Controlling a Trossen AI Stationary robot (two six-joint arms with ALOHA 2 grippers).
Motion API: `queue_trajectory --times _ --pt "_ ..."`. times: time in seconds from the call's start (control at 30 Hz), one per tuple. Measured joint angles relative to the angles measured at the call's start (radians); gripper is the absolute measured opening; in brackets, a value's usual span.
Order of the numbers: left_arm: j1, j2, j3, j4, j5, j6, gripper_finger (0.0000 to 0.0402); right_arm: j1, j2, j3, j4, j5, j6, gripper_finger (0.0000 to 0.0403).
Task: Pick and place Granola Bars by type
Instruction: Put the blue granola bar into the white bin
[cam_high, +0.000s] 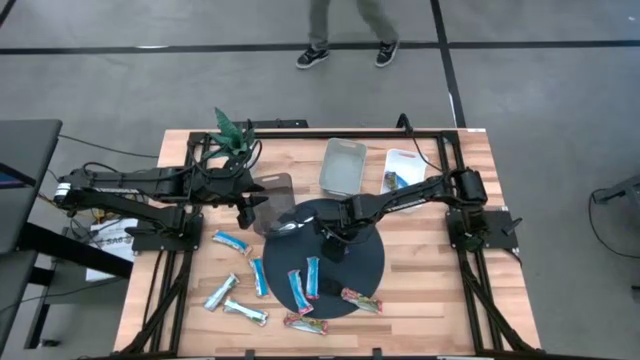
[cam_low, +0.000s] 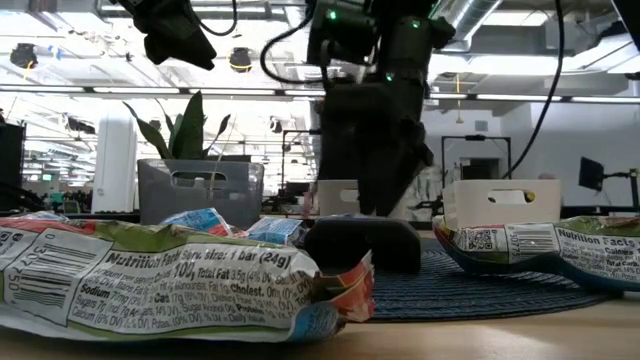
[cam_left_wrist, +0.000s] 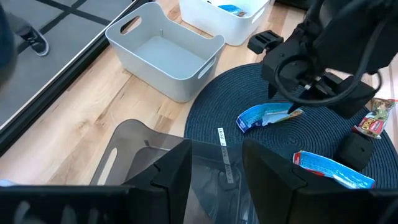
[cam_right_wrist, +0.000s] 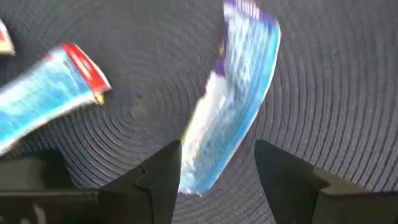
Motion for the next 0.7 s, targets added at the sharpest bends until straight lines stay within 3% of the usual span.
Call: queue_trajectory --times 0.27,0.37,0.57,0.7 --pt "0.000 0.000 0.000 0.000 -0.002 0.000 0.0135 -0.006 0.035 -0.007 0.005 0.003 0.000 0.0182" --pt "0.000 0.000 0.000 -0.009 -0.002 0.000 0.0135 -0.013 0.034 -0.006 0.009 0.005 0.000 0.0142" --pt "0.000 0.000 0.000 -0.009 -0.002 0.000 0.0135 -0.034 0.024 0.000 -0.001 0.006 -0.040 0.0019" --pt "0.000 0.000 0.000 -0.009 0.003 -0.016 0.0134 -0.049 0.025 0.050 -0.092 0.010 -0.083 0.0023"
